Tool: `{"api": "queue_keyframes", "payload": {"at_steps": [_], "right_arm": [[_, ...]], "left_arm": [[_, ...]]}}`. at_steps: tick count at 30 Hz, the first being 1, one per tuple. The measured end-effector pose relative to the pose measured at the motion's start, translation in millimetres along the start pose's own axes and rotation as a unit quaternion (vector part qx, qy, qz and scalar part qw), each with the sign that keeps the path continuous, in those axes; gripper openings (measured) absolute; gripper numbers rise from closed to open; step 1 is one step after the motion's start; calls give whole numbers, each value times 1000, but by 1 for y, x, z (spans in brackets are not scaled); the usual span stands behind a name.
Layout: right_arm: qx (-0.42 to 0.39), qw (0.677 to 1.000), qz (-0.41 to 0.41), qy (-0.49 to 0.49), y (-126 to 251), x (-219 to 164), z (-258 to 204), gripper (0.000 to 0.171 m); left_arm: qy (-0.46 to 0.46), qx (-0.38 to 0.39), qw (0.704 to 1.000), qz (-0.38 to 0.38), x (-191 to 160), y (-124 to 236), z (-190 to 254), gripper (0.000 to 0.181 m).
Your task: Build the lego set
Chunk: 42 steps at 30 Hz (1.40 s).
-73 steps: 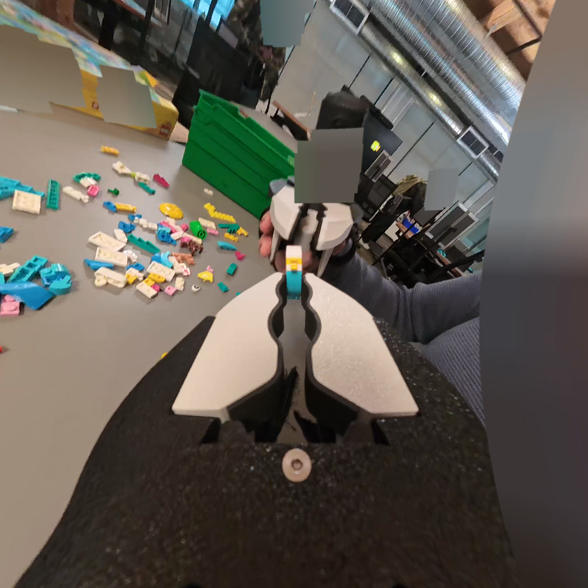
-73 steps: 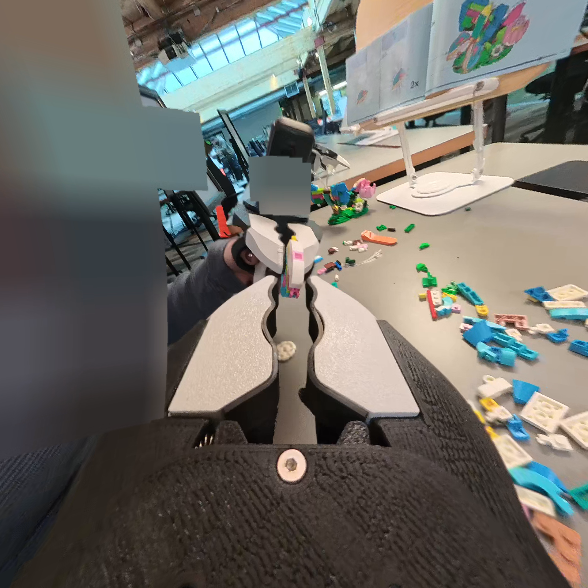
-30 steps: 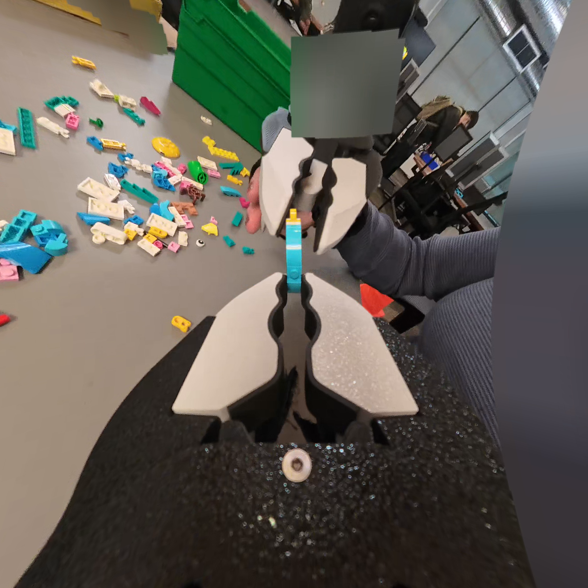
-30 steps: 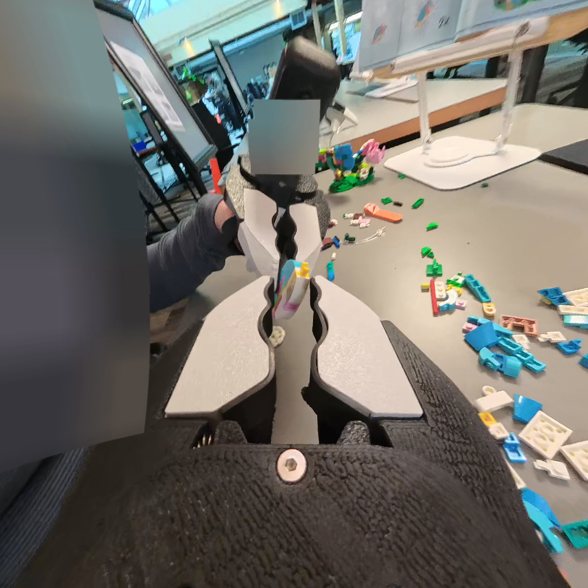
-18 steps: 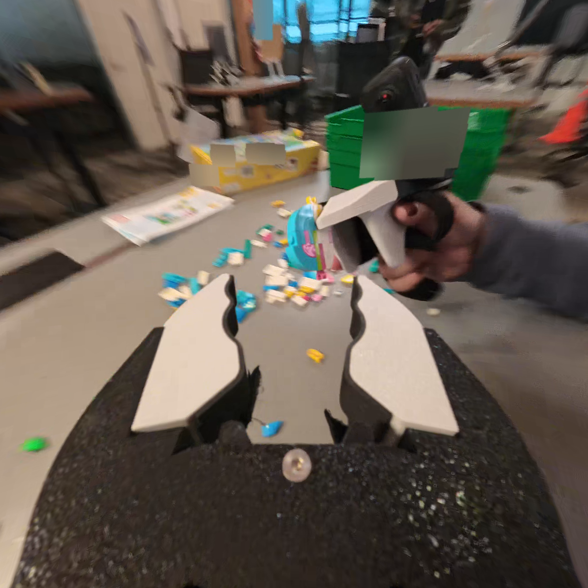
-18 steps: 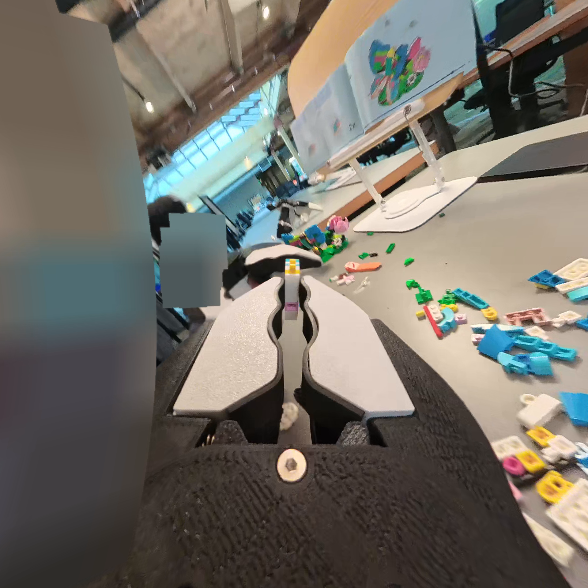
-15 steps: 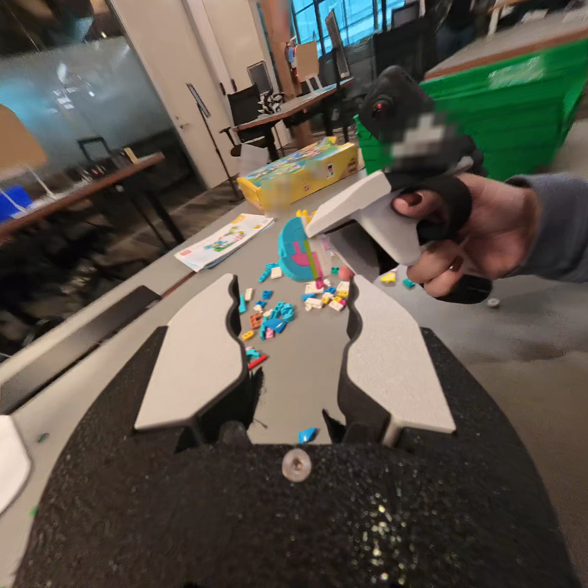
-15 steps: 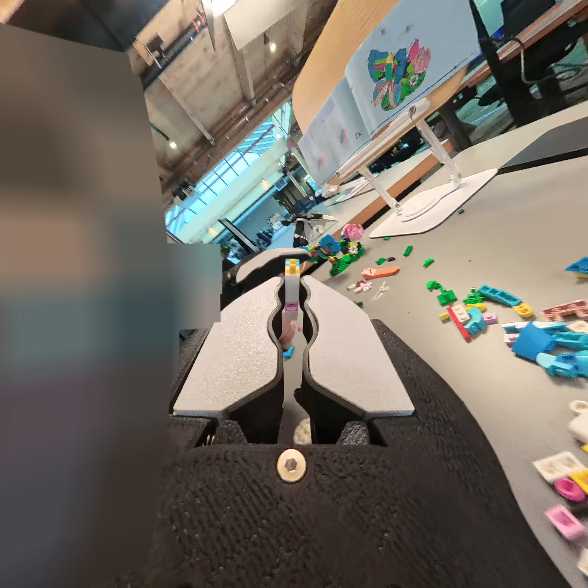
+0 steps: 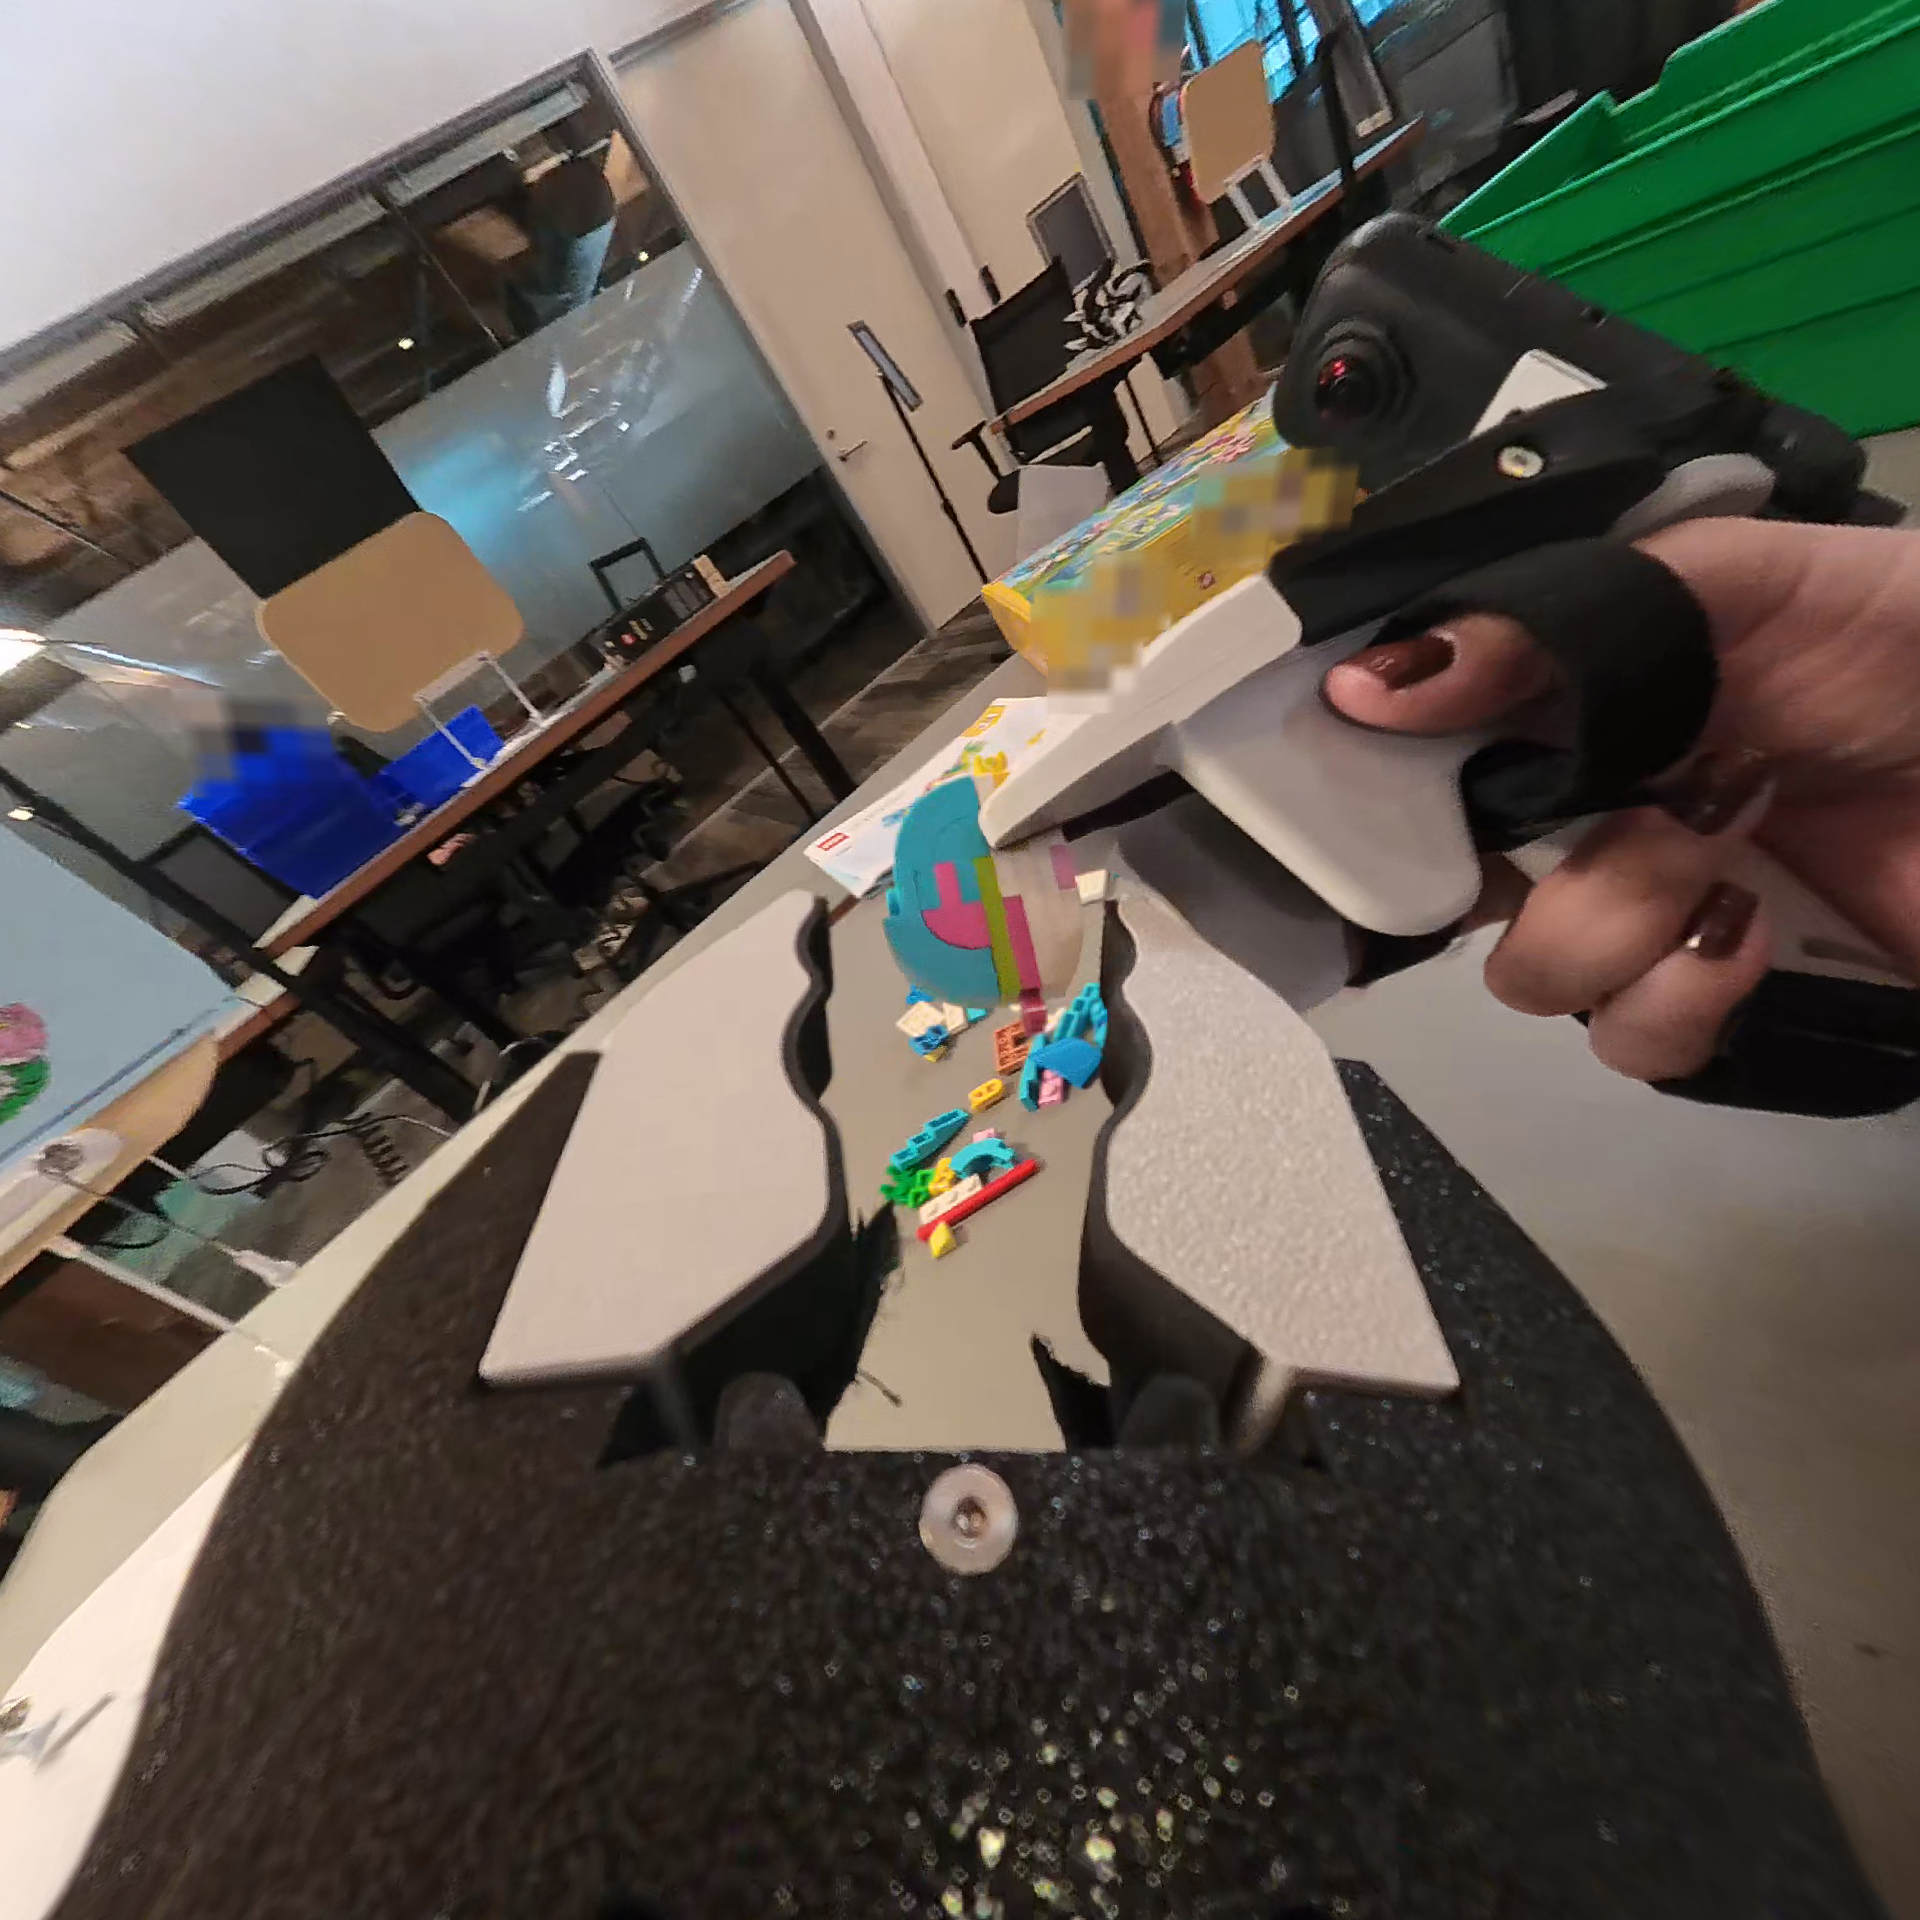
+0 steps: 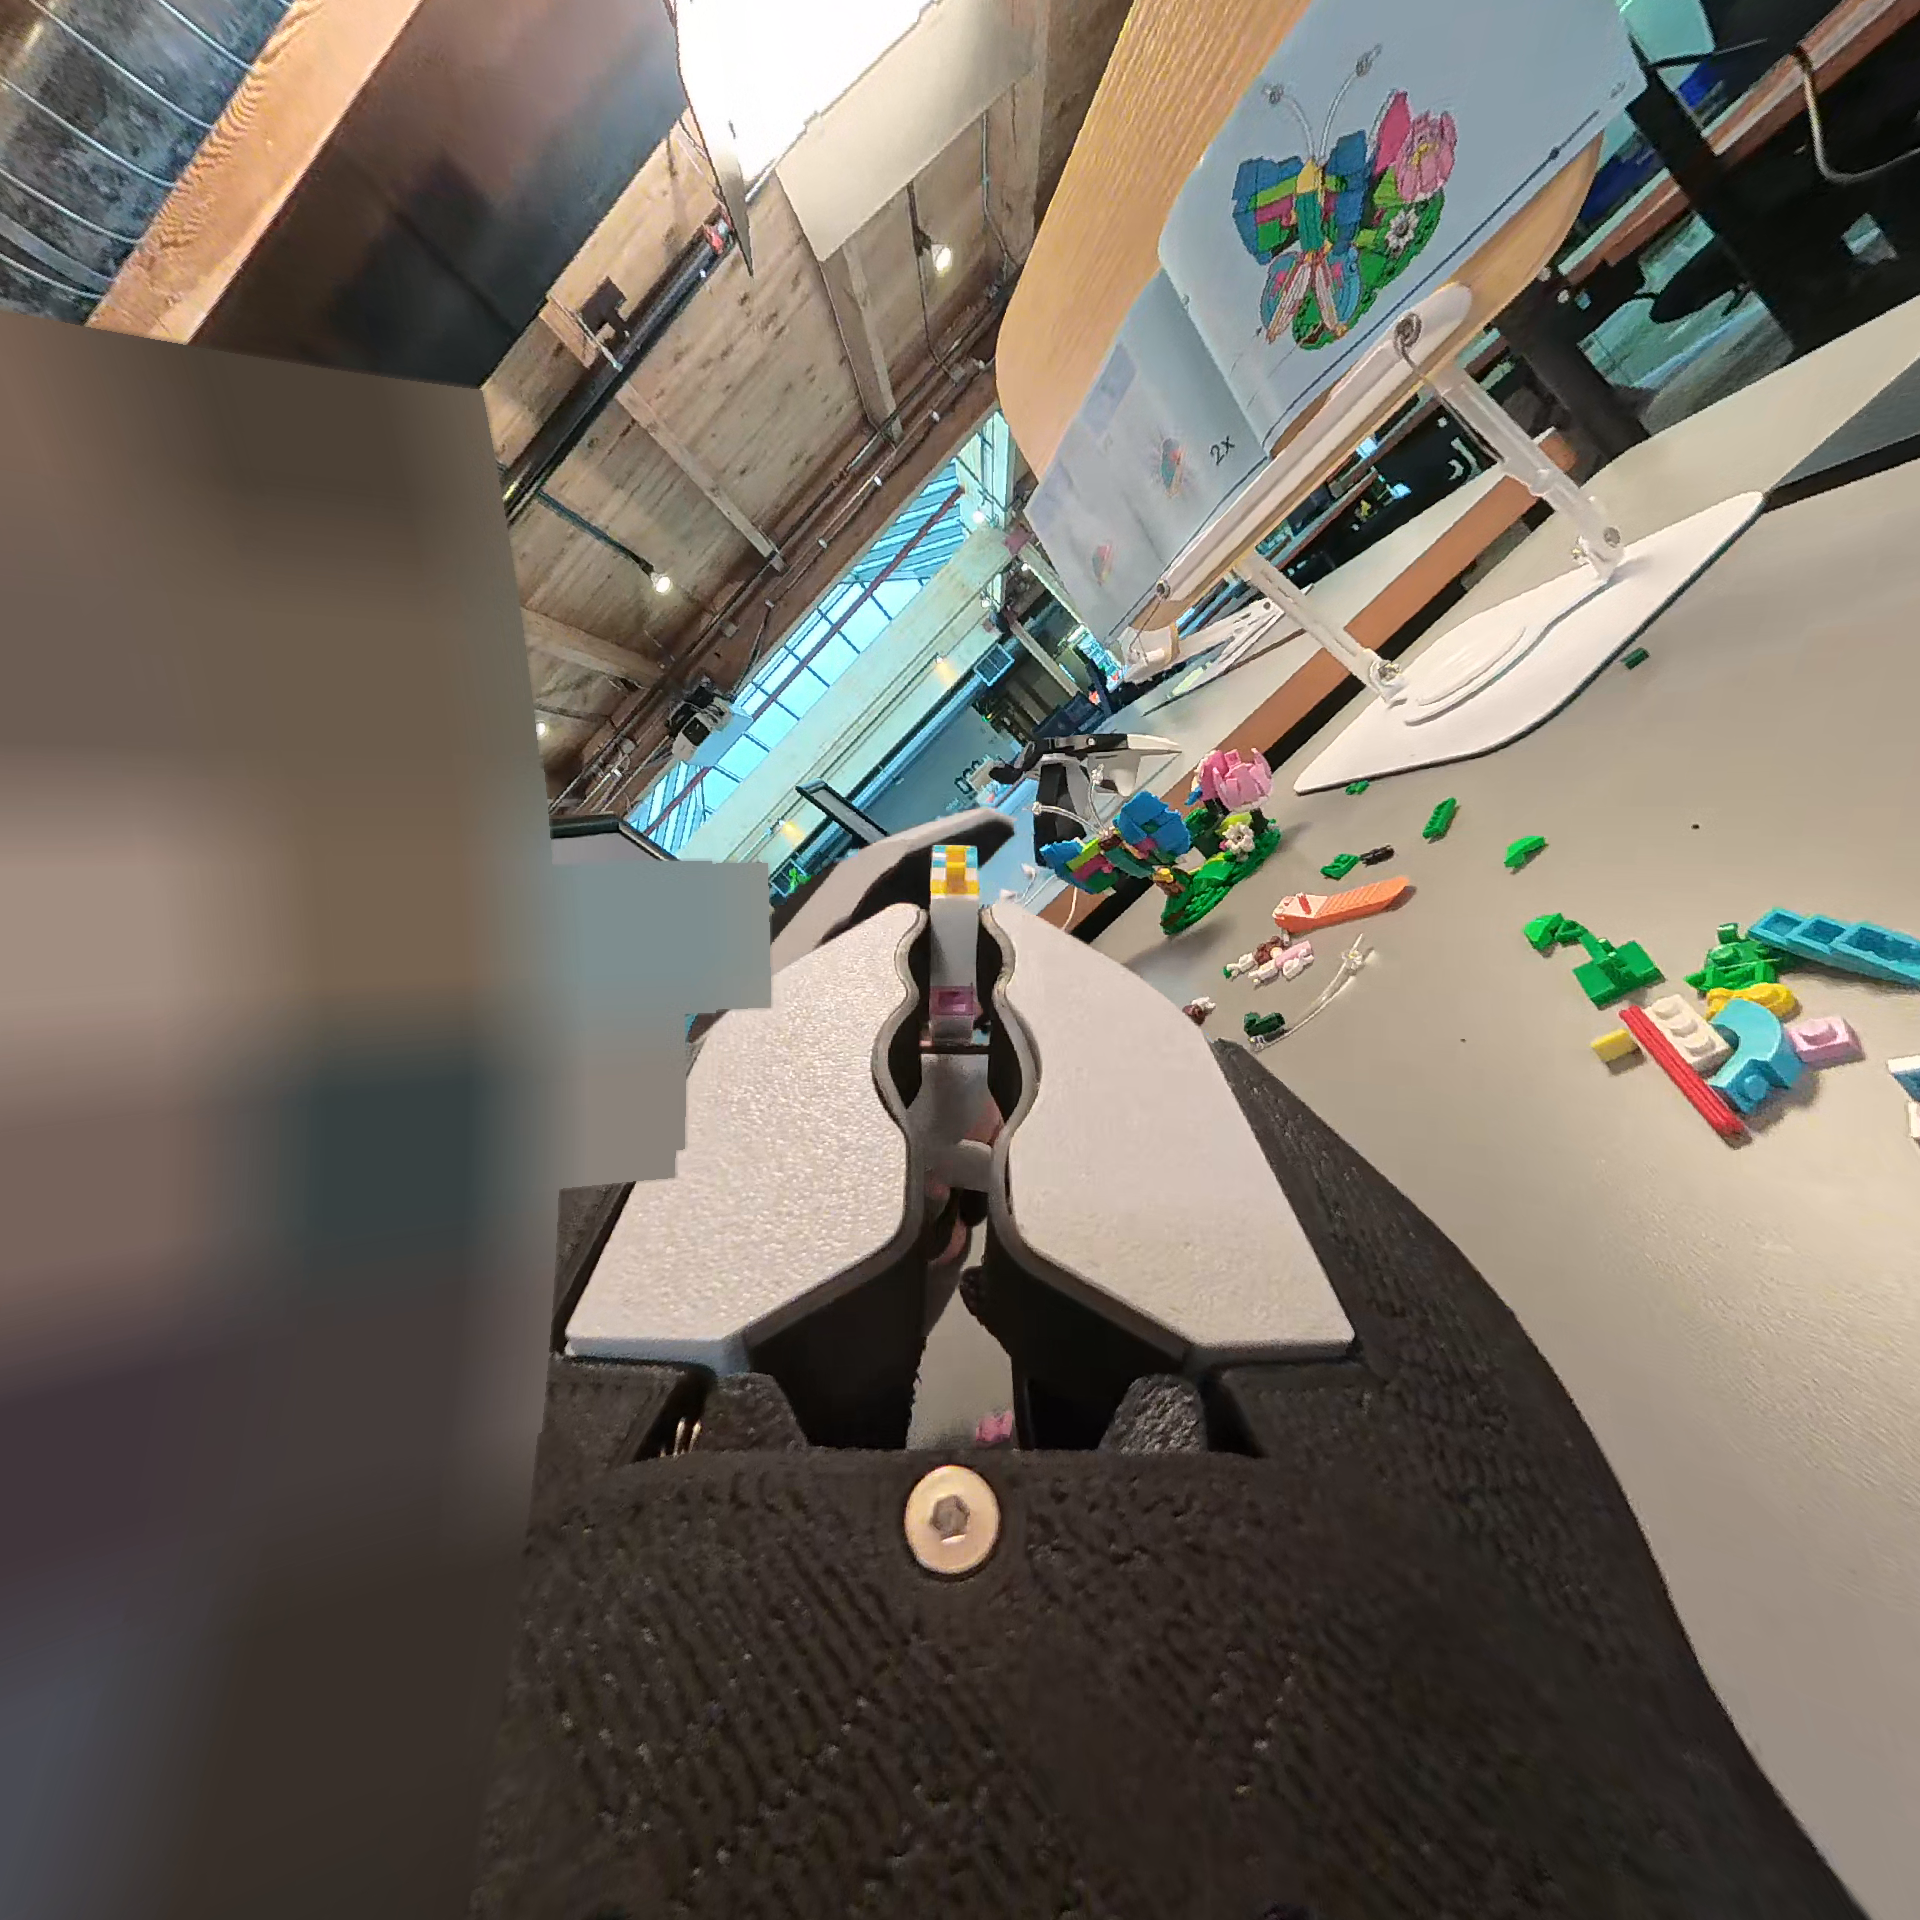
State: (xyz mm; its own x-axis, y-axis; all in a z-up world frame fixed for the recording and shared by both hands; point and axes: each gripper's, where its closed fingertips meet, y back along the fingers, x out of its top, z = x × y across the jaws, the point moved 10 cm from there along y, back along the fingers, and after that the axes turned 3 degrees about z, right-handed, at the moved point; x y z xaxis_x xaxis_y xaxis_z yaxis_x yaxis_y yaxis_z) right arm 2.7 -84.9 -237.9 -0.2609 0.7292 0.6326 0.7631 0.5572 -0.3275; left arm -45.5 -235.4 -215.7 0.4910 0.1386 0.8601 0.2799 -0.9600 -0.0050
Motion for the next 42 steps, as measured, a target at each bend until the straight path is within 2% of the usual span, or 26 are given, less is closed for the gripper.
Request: {"api": "queue_keyframes", "payload": {"at_steps": [1,3,8,11,15,17,20,23,26,31,33,37,42], "right_arm": [[1,1000,3,-3,-1,-1,0,6],[3,1000,11,-9,-3,-3,0,6],[6,1000,21,-7,-8,-5,-1,6],[5,999,31,30,-9,-5,-3,7],[-44,987,82,130,2,-1,-4,27],[-103,964,102,223,12,-1,-3,31],[-188,900,120,376,20,-7,-7,33],[-207,840,124,486,19,-20,-16,30],[-197,803,91,555,12,-32,-19,24],[-185,796,75,572,8,-36,-19,20],[-186,796,73,571,8,-37,-19,19],[-186,798,69,569,8,-37,-18,18],[-187,799,66,568,8,-37,-18,16]], "left_arm": [[-11,4,1000,-2,0,0,1,46],[-29,17,999,-3,0,0,2,36],[-28,28,999,-3,0,3,0,35],[-29,29,999,0,1,4,-2,35],[-40,74,996,4,-2,13,-17,35],[-48,110,993,11,-8,24,-32,35],[-63,157,986,3,-21,44,-59,35],[-59,195,979,-16,-39,68,-84,35],[-69,232,969,-38,-55,92,-103,36],[-88,284,952,-70,-84,128,-119,41],[-73,286,953,-68,-95,138,-121,35],[-25,298,953,-54,-103,146,-130,35],[-24,299,952,-59,-106,147,-131,35]]}}
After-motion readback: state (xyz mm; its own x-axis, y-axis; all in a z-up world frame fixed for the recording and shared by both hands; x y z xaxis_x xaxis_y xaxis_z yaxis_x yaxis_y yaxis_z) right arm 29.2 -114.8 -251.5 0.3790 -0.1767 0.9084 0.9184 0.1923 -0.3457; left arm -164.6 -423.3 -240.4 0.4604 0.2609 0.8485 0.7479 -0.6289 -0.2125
